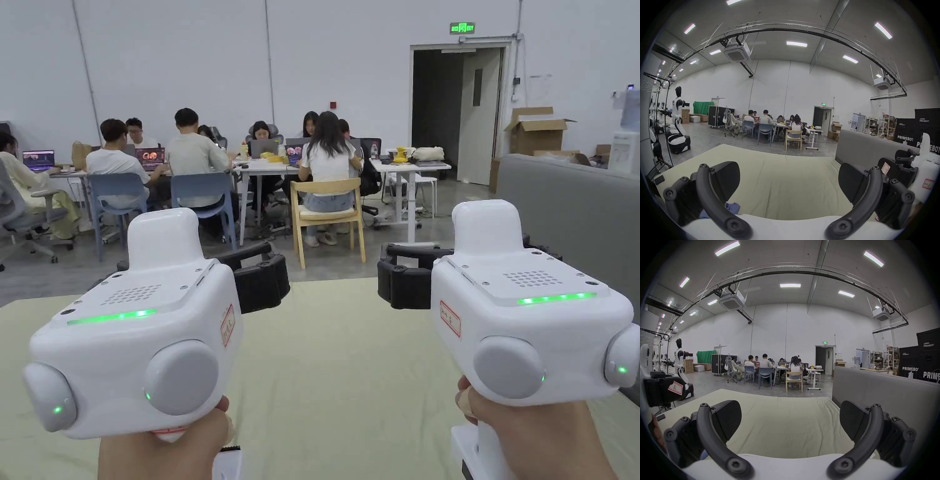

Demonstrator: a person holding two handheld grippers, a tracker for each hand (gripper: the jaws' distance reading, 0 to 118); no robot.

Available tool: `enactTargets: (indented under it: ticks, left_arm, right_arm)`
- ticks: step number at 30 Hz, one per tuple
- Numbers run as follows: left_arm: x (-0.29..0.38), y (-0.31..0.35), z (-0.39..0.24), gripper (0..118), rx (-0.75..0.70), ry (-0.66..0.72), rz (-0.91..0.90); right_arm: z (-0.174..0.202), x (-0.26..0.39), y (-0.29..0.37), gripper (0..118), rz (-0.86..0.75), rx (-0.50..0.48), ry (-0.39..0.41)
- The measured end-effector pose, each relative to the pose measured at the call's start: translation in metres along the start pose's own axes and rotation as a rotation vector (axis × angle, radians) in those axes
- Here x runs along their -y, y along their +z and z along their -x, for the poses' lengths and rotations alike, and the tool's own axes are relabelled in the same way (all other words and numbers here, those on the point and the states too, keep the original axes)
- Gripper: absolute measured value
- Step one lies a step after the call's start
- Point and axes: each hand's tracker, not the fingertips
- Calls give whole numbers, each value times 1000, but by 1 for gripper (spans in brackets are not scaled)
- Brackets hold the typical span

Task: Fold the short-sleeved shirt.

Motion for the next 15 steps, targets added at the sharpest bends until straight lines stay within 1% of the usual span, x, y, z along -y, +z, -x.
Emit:
enactTargets:
  ticks: [15]
  left_arm:
    - [1, 2, -8, 118, -10, -47, -18]
  right_arm:
    - [0, 0, 0, 118, 0, 0, -2]
